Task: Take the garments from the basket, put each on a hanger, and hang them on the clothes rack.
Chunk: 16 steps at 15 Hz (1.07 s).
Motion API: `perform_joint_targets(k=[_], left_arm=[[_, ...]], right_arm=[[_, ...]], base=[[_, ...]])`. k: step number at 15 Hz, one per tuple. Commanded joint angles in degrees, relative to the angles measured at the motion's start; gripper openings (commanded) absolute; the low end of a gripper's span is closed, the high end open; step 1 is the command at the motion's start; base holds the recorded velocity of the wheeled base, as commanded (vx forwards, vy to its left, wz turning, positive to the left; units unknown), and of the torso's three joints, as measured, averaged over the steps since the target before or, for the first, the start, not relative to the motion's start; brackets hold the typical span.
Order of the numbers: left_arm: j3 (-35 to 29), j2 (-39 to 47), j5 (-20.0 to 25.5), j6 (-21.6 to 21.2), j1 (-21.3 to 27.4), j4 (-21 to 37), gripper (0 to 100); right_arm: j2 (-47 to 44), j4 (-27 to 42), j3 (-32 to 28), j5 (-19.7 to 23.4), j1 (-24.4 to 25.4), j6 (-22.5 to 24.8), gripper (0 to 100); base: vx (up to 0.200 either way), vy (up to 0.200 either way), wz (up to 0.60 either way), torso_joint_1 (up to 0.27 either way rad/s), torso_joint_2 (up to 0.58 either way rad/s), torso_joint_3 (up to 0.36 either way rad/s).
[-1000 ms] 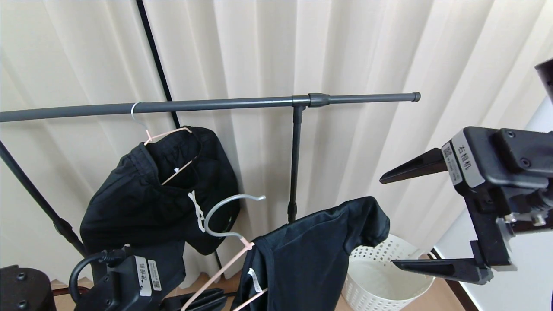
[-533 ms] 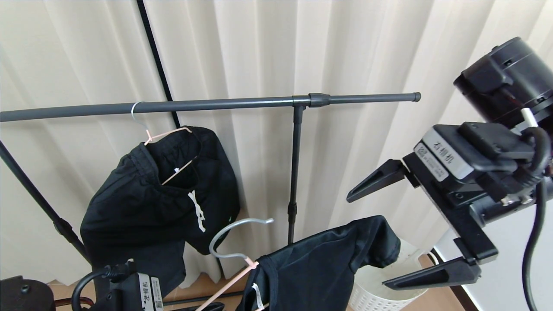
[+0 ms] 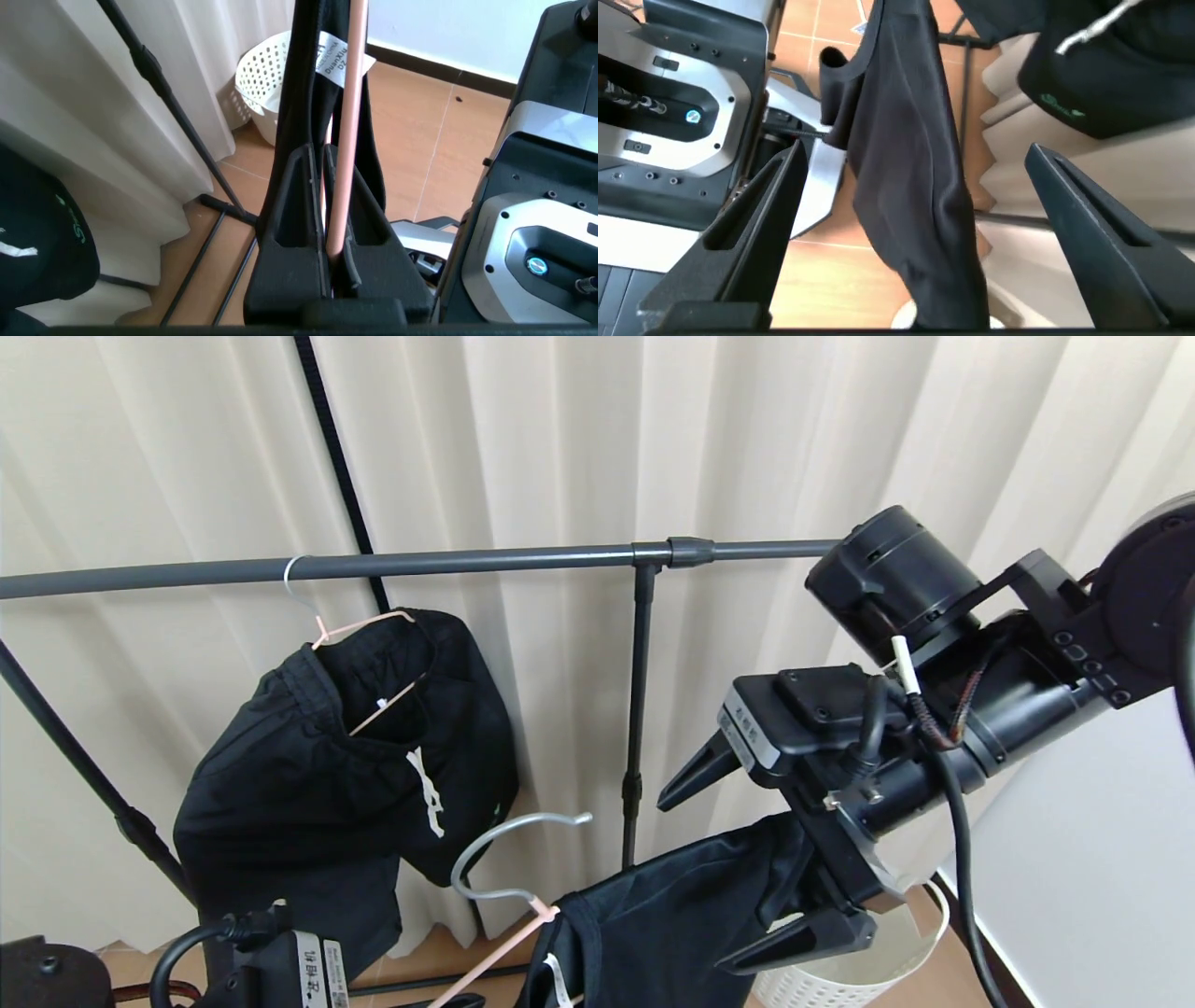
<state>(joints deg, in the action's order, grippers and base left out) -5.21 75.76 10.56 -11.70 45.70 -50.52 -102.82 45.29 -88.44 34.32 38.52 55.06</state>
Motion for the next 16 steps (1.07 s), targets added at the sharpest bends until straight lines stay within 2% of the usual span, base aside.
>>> perform_joint_targets(k=[1,6,11,12,16], left_arm=[[-0.1,0.2,0.0,0.0,0.0,0.0,0],[-0.2,0.3,0.0,0.1,0.4,0.0,0],[-0.5,0.3,0.0,0.2,0.5,0.0,0],[-0.5,0.3,0.0,0.2,0.4,0.0,0],[-0.5,0.4,0.0,0.3,0.4,0.0,0]], right_arm=[[-3.1,-1.0,-0.2,0.0,0.1,-0.4,100],[-4.7,-4.2,-0.2,0.0,0.1,-1.2,100],[-5.7,-4.2,-0.9,0.1,0.1,-1.6,100],[-5.6,-4.2,-0.9,0.1,0.1,-1.7,0],[-5.5,-4.2,-0.9,0.0,0.1,-1.7,0]], base=[[0.000,0.000,0.00,0.000,0.00,0.000],[0.000,0.000,0.00,0.000,0.00,0.000],[0.000,0.000,0.00,0.000,0.00,0.000],[0.000,0.000,0.00,0.000,0.00,0.000],[0.000,0.000,0.00,0.000,0.00,0.000]])
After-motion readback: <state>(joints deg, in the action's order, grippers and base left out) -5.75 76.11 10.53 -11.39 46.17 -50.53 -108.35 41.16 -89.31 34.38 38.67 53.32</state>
